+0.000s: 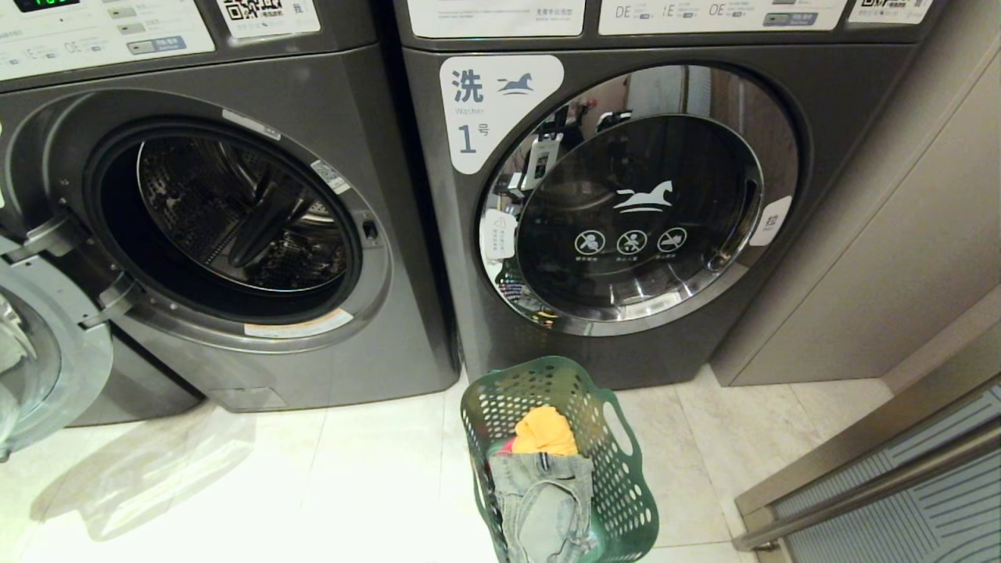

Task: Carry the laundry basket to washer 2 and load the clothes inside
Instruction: Place the clothes into the washing machine

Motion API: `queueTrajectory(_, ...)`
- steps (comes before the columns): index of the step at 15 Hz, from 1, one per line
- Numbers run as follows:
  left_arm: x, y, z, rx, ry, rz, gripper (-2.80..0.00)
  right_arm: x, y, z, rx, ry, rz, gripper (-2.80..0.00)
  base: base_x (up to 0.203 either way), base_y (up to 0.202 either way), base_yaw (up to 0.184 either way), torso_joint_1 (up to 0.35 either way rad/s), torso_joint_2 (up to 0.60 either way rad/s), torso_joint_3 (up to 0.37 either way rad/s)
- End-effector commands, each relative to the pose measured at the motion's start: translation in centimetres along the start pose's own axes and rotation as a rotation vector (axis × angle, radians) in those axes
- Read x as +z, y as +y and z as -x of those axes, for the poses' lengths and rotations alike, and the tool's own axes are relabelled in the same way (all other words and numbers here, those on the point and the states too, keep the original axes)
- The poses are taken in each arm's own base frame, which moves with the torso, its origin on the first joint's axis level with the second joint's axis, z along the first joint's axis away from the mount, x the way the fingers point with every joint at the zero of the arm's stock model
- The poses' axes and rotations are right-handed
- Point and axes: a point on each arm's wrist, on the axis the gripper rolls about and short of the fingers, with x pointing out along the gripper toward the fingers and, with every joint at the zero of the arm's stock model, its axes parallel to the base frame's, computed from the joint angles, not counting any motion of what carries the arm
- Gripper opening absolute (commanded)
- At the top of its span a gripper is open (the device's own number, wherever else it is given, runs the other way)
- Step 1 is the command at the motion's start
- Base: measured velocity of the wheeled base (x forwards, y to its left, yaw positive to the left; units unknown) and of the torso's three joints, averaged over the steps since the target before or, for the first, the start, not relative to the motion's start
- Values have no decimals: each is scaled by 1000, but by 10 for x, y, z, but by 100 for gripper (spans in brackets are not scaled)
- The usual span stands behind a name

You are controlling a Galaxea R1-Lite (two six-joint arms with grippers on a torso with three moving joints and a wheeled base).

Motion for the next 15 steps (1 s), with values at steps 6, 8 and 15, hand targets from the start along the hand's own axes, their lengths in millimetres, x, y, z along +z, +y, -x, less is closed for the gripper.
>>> queueTrajectory(6,0,0,0,0,2,1,-280,0,0,0,0,1,1,-280,0,0,0,0,0,0)
queueTrajectory(8,0,0,0,0,2,1,-280,0,0,0,0,1,2,-280,0,0,0,0,0,0)
queueTrajectory(15,0,0,0,0,2,1,-280,0,0,0,1,1,2,-280,0,0,0,0,0,0)
